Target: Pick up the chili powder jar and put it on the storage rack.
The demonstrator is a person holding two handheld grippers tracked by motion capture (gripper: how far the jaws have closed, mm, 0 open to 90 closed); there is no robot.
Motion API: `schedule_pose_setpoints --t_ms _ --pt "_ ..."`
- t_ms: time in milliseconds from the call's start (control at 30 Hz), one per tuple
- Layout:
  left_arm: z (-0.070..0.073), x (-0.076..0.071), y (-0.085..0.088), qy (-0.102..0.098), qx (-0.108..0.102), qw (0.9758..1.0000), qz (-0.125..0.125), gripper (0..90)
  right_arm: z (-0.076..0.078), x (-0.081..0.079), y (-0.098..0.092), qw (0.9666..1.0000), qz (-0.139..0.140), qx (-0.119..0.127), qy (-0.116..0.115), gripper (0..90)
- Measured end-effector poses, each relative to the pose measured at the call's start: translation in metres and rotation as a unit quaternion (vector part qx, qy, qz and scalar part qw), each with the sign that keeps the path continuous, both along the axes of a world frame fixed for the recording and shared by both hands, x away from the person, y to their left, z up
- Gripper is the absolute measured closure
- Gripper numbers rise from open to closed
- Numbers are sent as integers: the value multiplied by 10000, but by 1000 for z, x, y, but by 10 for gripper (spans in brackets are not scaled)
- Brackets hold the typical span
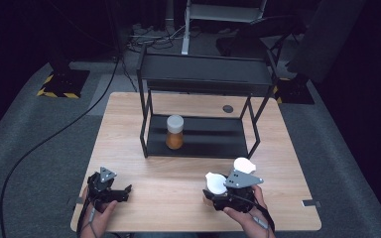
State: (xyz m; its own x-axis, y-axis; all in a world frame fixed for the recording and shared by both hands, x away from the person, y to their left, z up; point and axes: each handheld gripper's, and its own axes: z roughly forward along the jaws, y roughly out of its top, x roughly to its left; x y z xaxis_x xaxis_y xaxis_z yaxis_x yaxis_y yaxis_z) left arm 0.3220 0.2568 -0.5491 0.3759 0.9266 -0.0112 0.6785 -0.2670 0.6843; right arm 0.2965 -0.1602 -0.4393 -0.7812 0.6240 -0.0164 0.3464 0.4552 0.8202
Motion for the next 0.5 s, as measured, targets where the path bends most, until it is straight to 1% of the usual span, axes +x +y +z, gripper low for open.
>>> schedule_pose_setpoints --t_ms 300,500 --pt "0 0 0 1 0 10000 -1 3 10 12 2 10000 -60 -44 -34 304" --pt "0 0 0 2 1 10000 -1 3 16 22 4 9999 -129 -14 -11 304"
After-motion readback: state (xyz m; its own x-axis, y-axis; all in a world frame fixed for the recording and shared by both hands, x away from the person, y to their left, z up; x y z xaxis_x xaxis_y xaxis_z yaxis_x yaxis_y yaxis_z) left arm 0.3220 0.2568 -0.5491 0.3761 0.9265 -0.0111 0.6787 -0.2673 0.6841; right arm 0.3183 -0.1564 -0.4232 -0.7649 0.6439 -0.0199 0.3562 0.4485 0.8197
